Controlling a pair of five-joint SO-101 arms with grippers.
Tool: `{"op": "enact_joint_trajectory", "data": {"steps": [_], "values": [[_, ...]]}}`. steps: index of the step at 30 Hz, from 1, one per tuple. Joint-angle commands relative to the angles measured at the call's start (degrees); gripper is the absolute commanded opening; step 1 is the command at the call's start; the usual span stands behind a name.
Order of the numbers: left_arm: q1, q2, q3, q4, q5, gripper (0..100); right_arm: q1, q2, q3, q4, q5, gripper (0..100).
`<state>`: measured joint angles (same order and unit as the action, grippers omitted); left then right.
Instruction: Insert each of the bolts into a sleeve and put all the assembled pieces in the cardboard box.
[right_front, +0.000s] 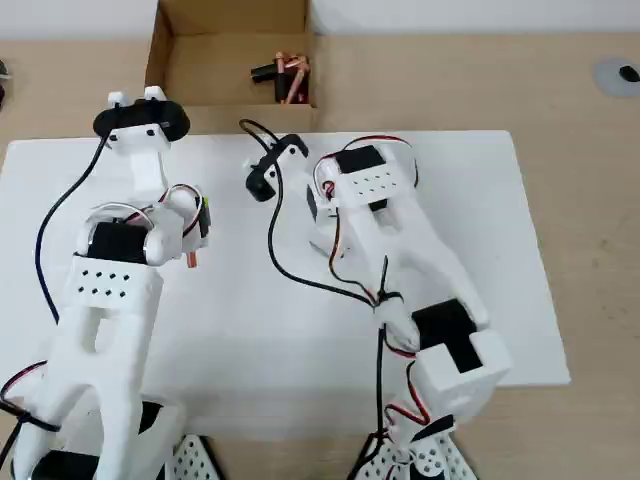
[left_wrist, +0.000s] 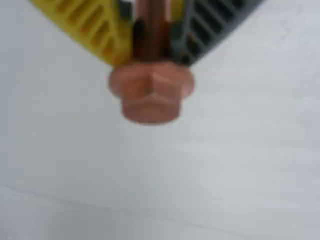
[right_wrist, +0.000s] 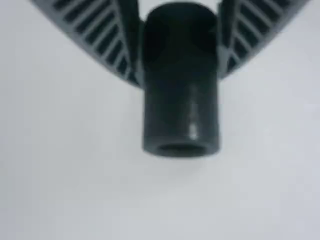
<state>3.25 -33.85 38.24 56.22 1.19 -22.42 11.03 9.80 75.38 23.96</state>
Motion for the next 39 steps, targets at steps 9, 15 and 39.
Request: {"op": "enact_joint_trajectory", "data": {"steps": [9,15,39], "values": [[-0.5,-2.3,-0.6,0.2,-1.5,1,-0.8,-4.0,6.1,-6.0,1.0,1.2],[-0.5,-2.3,-0.6,-0.1,-1.1,1,-0.6,-4.6,2.9,-5.5,0.3,1.2],[-1.5,-8.7,-6.6,10.0,10.1,1,-2.9,-51.5,-2.7,2.2,-5.5,1.2]]}}
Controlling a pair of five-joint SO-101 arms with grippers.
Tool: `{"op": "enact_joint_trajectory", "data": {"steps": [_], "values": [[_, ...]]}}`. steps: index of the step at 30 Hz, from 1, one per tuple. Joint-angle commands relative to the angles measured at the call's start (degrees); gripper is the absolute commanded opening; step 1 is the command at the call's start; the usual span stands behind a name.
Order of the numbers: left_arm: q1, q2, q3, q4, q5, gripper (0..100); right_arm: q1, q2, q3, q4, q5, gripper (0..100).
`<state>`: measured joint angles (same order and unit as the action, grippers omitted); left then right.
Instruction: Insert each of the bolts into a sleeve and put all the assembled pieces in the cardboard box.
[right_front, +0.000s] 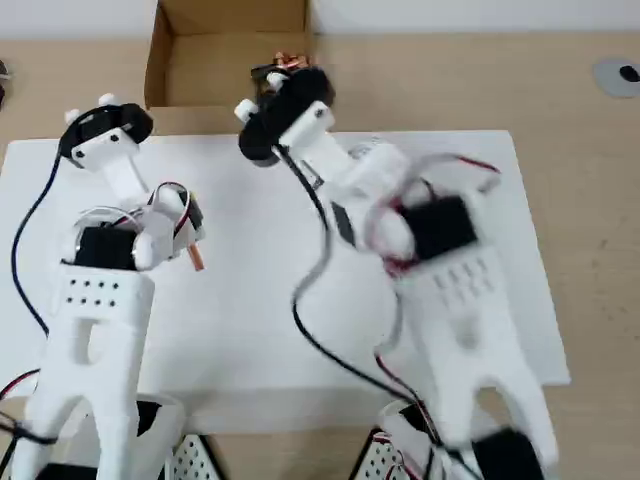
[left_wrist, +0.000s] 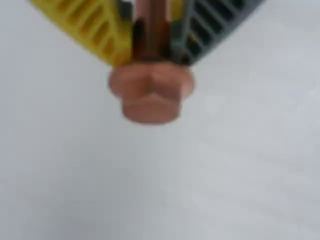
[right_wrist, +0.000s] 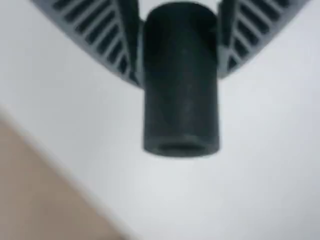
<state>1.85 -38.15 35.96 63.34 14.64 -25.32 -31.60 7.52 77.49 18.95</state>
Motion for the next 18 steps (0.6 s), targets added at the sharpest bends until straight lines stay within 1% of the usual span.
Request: {"op": "enact_joint_trajectory", "data": {"steps": [1,4,7,9,11,13,15,16,18], "values": [[-0.1,-5.5,-4.7,4.2,-4.6,1,0.9,-11.5,0.6,0.3,-0.4,1.2],[-0.3,-9.5,-4.6,6.1,-7.3,1,3.0,-18.2,3.1,2.2,-0.4,1.2],[-0.3,-13.8,-4.2,6.9,-11.3,1,4.4,-23.0,5.9,6.9,-1.1,1.2],[0.0,-16.2,-4.1,7.9,-14.1,1,5.2,-26.2,7.9,9.5,-3.7,1.2],[0.0,-17.9,-4.1,7.6,-16.5,1,5.3,-29.8,10.2,9.6,-9.8,1.2],[-0.4,-19.0,-4.1,7.5,-18.5,1,5.5,-33.6,14.1,7.0,-19.5,1.2],[-0.4,-19.6,-4.1,8.0,-19.4,1,5.5,-37.8,19.3,3.9,-26.6,1.2],[-0.2,-19.6,-4.0,8.0,-19.4,1,5.4,-39.8,22.4,2.0,-28.3,1.2],[-0.1,-19.6,-3.5,8.0,-19.3,1,5.3,-44.0,29.1,-3.0,-29.2,1.2]]}}
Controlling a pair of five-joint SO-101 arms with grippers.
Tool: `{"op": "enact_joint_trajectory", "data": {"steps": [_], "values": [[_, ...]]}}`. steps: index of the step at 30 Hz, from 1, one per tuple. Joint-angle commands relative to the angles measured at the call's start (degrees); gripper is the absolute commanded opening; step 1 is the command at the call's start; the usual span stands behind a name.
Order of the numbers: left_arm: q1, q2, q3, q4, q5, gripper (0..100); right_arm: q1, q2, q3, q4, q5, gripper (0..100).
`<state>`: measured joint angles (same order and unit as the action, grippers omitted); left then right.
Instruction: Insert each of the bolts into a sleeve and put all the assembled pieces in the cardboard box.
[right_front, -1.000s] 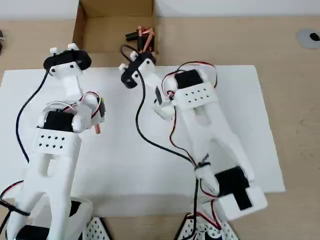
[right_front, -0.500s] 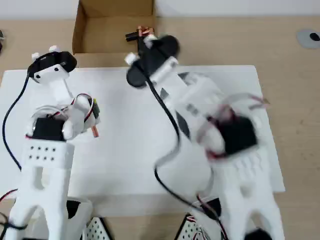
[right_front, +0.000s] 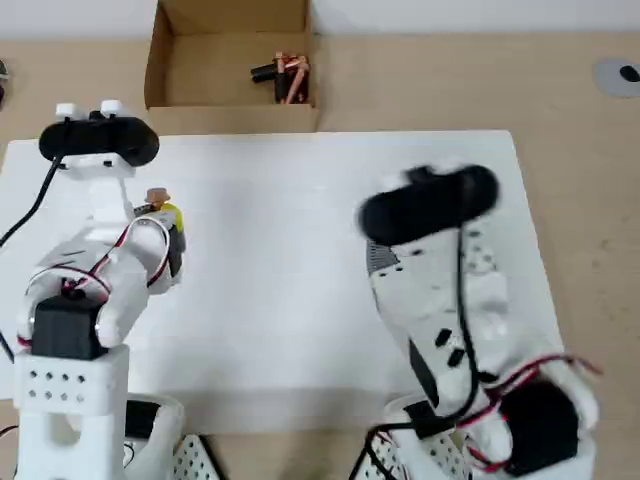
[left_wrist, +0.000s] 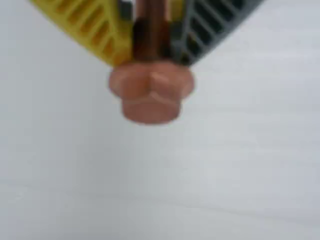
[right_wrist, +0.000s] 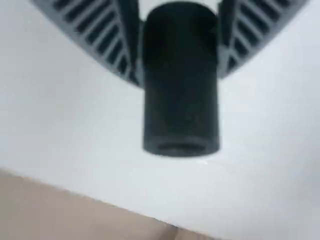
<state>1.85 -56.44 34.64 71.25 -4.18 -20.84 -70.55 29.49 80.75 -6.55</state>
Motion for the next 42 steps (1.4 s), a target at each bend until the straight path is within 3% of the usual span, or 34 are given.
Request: {"op": "enact_joint_trajectory", "data": {"steps": [1,8,16,22,26,35,42], "values": [[0.0,-1.3,-1.9,0.1,-0.4,1,0.8,-7.2,10.9,-9.1,-3.7,1.2],[0.0,-1.7,-0.4,0.2,-0.3,1,0.0,-23.6,32.5,-30.8,-3.4,1.2],[3.3,-1.8,-0.6,-0.3,5.0,1,-11.4,-39.5,55.7,-49.3,0.3,1.2],[8.6,-1.8,-0.8,-1.3,4.9,1,-20.4,-39.7,66.3,-62.8,3.9,1.2],[7.7,-1.8,-1.4,-5.9,4.9,1,-24.7,-39.5,67.2,-64.3,5.7,1.2],[7.6,-9.5,-8.8,-7.3,4.9,1,-25.2,-39.6,67.2,-64.4,5.7,1.2],[8.1,-26.7,0.8,-16.2,7.5,1,-26.5,-39.3,67.2,-65.8,5.9,1.2]]}}
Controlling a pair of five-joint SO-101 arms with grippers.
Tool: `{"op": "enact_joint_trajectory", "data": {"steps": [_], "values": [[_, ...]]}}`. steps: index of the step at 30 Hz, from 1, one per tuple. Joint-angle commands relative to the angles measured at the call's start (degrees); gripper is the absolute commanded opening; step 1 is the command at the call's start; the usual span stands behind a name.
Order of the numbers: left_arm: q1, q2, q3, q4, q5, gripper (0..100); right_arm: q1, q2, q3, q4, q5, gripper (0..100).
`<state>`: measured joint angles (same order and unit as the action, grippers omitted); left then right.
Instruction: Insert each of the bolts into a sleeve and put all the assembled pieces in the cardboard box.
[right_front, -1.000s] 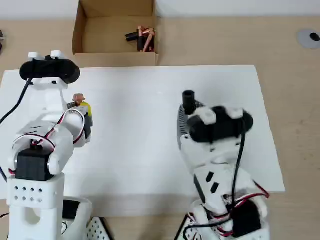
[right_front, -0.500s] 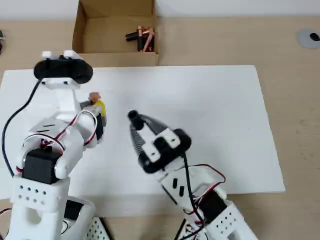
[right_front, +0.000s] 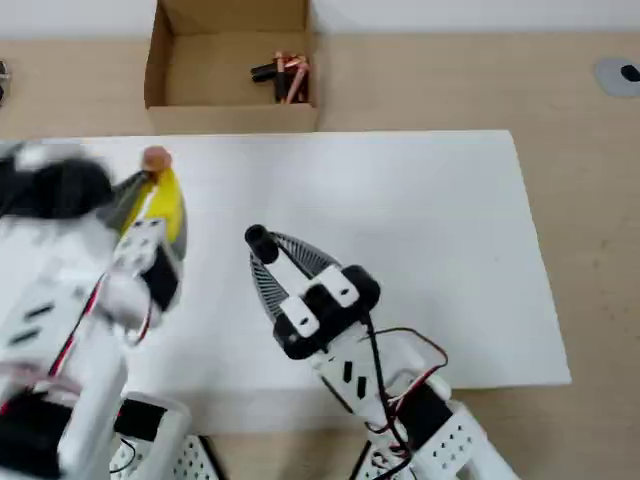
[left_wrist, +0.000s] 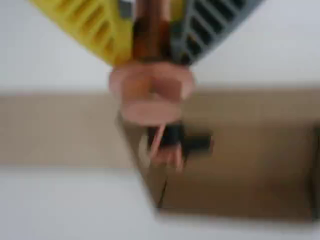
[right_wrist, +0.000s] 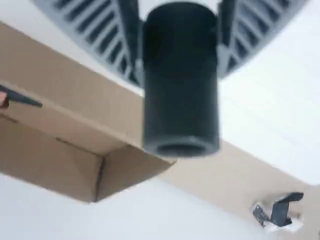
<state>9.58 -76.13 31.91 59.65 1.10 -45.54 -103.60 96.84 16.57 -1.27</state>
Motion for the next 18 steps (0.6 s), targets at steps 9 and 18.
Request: {"op": "enact_joint_trajectory", "data": {"steps": [9,18], "values": [[0.5,-28.5,30.5,-15.6,4.5,1,-6.2,-6.2,-0.1,-1.4,0.6,1.2],[1.7,-28.7,36.4,-25.6,8.7,1,-5.9,-6.1,-0.1,-1.3,0.6,1.2]]}}
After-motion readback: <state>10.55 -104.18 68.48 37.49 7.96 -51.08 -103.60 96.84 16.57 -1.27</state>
